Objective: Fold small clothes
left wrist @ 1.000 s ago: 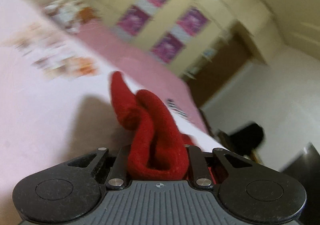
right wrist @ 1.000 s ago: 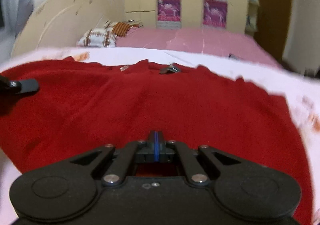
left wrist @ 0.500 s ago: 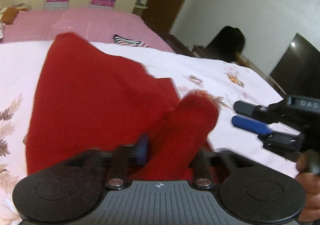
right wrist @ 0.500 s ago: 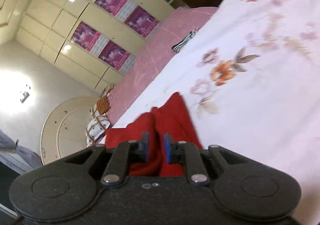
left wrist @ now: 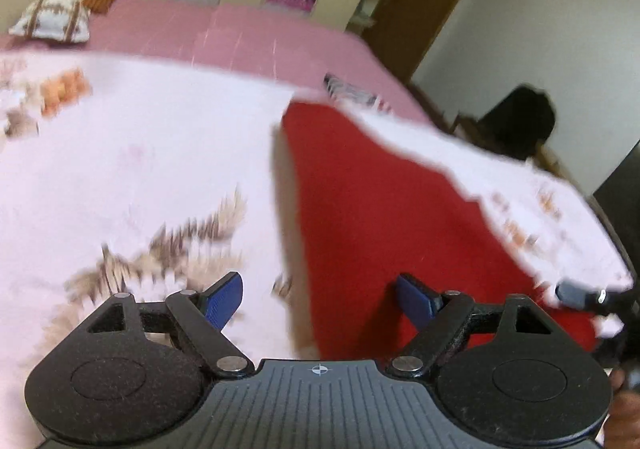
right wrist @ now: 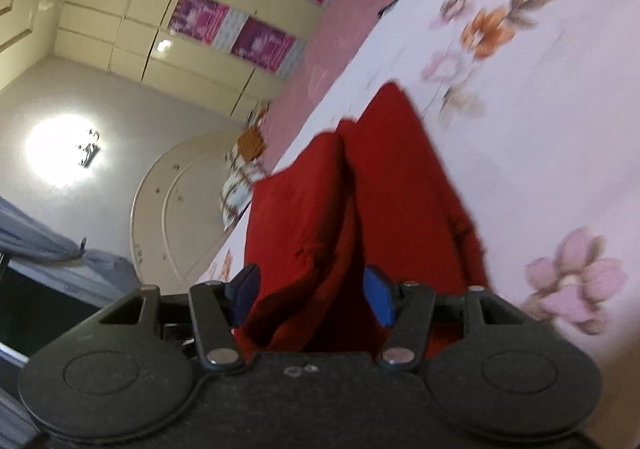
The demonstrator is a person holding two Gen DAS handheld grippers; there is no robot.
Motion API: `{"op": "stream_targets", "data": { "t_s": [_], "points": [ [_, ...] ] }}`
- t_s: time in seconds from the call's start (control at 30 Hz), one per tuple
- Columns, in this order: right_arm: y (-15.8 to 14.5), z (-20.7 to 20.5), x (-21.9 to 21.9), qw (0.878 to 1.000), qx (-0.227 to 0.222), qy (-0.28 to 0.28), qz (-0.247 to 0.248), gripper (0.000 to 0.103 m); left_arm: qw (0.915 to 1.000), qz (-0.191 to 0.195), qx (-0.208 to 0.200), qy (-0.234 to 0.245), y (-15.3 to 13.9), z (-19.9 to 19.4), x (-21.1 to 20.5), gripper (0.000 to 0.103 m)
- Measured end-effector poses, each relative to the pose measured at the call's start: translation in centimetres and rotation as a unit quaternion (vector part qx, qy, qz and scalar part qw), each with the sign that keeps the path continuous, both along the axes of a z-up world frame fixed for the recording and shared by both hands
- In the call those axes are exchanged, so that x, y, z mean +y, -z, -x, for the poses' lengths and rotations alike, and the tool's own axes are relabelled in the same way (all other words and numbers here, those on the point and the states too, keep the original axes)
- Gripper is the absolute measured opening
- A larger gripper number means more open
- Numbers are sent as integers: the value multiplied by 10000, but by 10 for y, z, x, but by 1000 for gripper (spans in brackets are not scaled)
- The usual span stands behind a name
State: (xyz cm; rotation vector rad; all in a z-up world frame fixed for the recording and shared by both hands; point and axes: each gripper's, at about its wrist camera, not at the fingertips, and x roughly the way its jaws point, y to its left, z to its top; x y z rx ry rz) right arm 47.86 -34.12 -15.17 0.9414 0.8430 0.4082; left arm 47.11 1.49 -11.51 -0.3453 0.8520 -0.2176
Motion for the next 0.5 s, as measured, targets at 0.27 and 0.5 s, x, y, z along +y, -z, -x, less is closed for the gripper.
{"op": "stream_targets", "data": {
  "t_s": [0.27, 0.5],
  "points": [
    [-11, -35, 45, 9917, 150, -621, 1119, 39, 9999, 99, 55, 69, 10, 0, -17, 86],
    [-60, -5, 130, 8782, -1736, -1385, 4236, 15, 9982, -517, -239, -201, -13, -24, -25, 86]
  ]
}}
